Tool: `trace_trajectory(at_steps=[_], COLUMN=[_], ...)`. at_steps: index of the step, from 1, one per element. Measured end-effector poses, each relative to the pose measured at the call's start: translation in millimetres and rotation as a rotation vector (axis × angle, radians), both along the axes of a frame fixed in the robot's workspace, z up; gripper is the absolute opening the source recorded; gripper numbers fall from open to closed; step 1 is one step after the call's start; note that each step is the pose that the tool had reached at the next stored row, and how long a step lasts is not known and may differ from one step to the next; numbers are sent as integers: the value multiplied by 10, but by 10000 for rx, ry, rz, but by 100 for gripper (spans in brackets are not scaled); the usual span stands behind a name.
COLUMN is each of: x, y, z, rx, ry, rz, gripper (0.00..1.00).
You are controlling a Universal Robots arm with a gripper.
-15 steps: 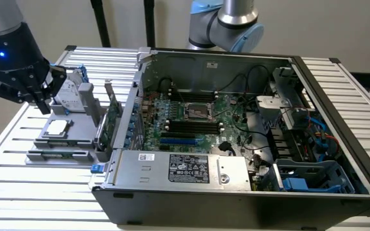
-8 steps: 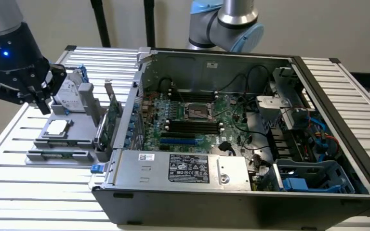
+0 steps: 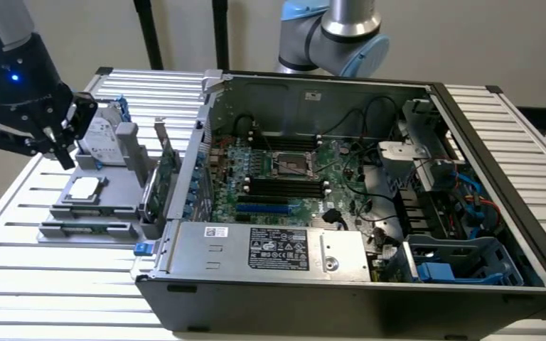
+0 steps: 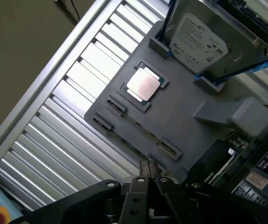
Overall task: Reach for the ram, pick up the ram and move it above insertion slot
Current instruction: 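Pick up the ram and move it above insertion slot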
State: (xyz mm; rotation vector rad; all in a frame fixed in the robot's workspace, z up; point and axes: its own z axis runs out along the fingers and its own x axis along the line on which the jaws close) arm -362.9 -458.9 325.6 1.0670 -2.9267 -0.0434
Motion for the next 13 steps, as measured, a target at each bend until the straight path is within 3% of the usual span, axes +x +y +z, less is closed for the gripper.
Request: trace_trajectory(at_steps=[13], x=[0], y=[0], z=[-4], rx=[0], ry=[-15], rz=[2354], gripper=[11])
